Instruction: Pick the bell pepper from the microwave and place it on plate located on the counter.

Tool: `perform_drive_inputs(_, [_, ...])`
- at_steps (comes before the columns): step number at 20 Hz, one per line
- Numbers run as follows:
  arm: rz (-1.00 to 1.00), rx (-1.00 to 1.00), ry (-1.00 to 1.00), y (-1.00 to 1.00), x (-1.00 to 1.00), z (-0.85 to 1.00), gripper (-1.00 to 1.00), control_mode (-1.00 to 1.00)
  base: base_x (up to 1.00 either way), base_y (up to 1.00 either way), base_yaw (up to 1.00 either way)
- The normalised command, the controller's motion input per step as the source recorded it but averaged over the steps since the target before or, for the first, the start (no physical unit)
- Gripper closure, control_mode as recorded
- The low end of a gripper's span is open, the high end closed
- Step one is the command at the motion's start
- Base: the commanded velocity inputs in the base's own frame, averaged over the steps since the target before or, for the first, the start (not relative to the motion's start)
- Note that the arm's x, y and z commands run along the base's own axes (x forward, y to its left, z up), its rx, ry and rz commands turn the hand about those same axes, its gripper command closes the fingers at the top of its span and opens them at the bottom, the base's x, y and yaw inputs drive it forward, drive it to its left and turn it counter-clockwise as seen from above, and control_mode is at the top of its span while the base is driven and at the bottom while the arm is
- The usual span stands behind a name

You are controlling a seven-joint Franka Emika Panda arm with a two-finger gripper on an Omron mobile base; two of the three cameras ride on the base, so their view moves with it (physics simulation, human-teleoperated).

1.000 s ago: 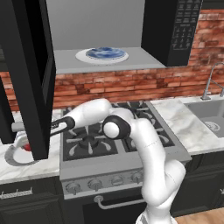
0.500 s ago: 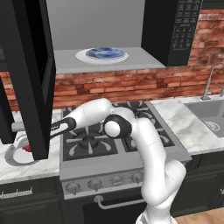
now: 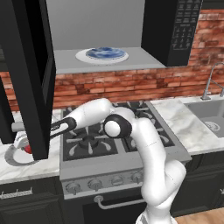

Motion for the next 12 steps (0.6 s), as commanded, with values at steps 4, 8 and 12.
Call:
perform_drive_inputs(4, [0.0,0.0,0.0,0.0,0.0,0.0,-1.0,-1.0,0.0,0.0,0.0])
perform_drive_inputs(8, [0.0,0.0,0.0,0.0,0.0,0.0,-1.0,-1.0,0.0,0.0,0.0])
perform_drive_inputs(12, [0.0,0.0,0.0,0.0,0.0,0.0,-1.0,-1.0,0.0,0.0,0.0])
